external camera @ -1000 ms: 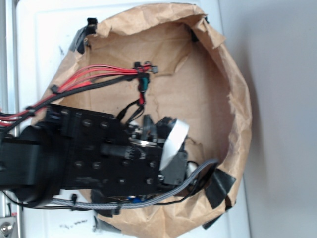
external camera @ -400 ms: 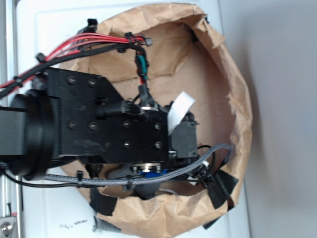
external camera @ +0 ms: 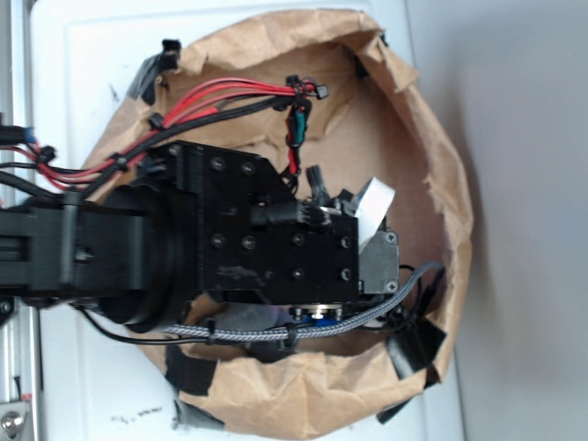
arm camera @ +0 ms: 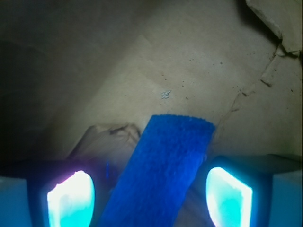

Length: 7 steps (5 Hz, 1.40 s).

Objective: Grab the blue sponge.

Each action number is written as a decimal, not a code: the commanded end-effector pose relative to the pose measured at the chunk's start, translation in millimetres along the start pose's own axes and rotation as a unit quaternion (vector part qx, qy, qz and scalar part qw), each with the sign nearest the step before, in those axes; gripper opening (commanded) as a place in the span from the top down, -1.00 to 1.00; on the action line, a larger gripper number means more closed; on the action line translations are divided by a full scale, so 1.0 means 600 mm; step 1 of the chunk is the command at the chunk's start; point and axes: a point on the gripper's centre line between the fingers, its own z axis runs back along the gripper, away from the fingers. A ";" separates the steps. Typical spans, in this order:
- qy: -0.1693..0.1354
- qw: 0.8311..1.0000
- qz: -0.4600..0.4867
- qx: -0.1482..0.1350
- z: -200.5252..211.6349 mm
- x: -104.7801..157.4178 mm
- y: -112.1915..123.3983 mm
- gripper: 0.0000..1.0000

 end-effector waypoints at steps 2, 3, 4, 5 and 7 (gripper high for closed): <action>-0.031 0.999 -0.007 -0.003 -0.012 0.017 0.000 1.00; -0.019 1.000 -0.002 -0.019 0.022 0.034 0.002 1.00; -0.019 0.999 -0.002 -0.040 0.072 0.048 0.014 1.00; -0.020 0.999 -0.020 -0.032 0.121 0.057 0.032 1.00; -0.045 0.996 -0.074 0.016 0.189 0.069 0.067 1.00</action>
